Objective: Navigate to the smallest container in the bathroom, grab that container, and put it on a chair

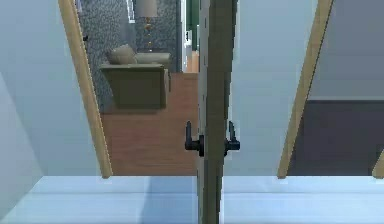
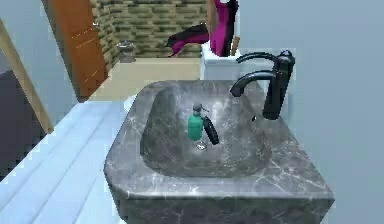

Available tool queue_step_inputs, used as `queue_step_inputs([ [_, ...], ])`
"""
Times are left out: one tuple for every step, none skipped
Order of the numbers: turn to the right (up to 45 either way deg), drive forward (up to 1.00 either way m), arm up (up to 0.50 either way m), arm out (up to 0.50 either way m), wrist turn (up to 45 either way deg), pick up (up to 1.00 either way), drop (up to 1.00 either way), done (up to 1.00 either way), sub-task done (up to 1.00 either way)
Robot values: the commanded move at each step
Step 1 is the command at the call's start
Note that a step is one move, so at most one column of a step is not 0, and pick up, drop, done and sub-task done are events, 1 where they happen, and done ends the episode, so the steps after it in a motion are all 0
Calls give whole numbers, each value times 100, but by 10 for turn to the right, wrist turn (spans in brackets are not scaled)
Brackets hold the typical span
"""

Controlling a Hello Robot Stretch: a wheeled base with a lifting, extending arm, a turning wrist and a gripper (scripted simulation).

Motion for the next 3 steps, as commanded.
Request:
queue_step_inputs([
  [-450,0,0,0,0,0,0,0,0],
  [-420,0,0,0,0,0,0,0,0],
  [-30,0,0,0,0,0,0,0,0],
])
